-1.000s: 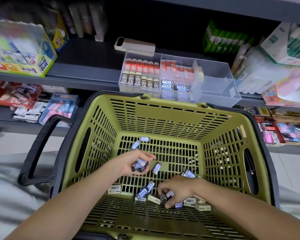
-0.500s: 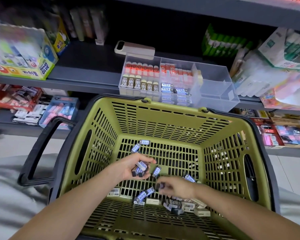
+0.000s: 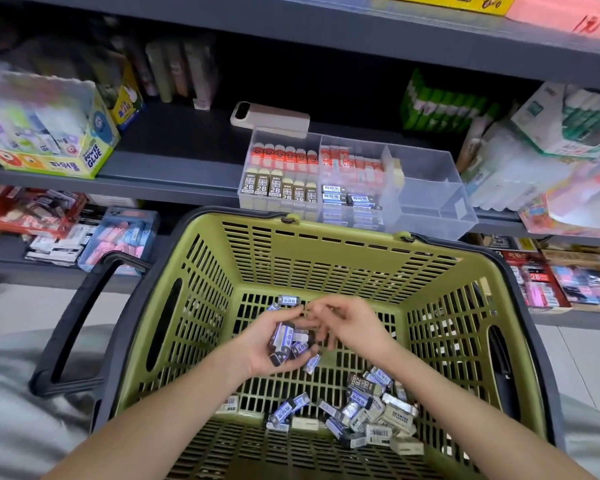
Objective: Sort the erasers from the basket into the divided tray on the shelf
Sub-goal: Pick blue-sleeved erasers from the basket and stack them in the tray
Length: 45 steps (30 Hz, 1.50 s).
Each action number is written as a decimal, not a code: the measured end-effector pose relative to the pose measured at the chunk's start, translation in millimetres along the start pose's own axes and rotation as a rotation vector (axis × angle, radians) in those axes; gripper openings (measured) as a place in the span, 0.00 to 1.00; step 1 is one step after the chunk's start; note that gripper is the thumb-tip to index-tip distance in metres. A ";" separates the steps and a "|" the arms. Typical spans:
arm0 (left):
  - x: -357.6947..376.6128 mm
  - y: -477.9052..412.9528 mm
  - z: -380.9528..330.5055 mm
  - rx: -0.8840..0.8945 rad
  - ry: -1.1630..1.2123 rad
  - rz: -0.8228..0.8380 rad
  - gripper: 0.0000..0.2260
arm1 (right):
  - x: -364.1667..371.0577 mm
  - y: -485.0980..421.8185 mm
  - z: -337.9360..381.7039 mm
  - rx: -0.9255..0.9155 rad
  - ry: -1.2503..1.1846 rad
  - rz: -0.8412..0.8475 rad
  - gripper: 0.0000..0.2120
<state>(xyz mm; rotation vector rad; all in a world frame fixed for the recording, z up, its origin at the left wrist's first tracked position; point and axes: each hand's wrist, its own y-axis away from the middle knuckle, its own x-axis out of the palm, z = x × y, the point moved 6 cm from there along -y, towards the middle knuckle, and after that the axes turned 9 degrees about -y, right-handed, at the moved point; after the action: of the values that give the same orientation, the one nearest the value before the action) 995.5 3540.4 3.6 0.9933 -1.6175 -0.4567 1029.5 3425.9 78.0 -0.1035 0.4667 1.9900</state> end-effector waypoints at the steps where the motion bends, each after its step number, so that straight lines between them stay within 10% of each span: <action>1: -3.3 -0.3 -0.1 -0.001 -0.056 -0.038 0.18 | -4.0 -0.2 -7.0 -0.001 0.060 -0.057 0.08; 7: -26.4 2.2 2.0 -0.035 -0.141 -0.130 0.12 | 16.3 -4.6 -50.7 -0.057 0.257 -0.176 0.14; 13: -64.3 10.7 -17.1 0.104 -0.014 -0.303 0.15 | 42.5 -4.7 -104.5 -0.067 0.850 0.272 0.17; 19: -76.1 13.3 -13.1 0.118 0.039 -0.400 0.18 | 24.3 -33.4 -78.6 -0.200 0.556 -0.185 0.10; 28: -77.4 8.5 -41.1 0.307 -1.222 -0.911 0.30 | 50.8 -82.8 -78.2 -0.156 0.580 -0.269 0.10; 35: -64.0 -14.7 -47.1 0.280 -1.616 -1.042 0.26 | 20.4 -66.4 -91.7 0.064 0.148 -0.353 0.08; 39: -61.5 -14.8 -48.5 0.284 -1.440 -0.983 0.20 | 8.7 -53.2 -66.8 0.142 -0.249 -0.306 0.05; 45: -25.8 8.5 -37.6 0.199 0.083 -0.269 0.16 | -17.2 -25.4 0.5 0.067 -0.518 -0.306 0.05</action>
<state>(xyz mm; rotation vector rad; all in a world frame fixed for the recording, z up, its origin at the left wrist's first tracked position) 1027.9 3573.5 5.3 1.3719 -1.4809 -0.4345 1059.7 3421.2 76.1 0.3573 0.1666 1.6180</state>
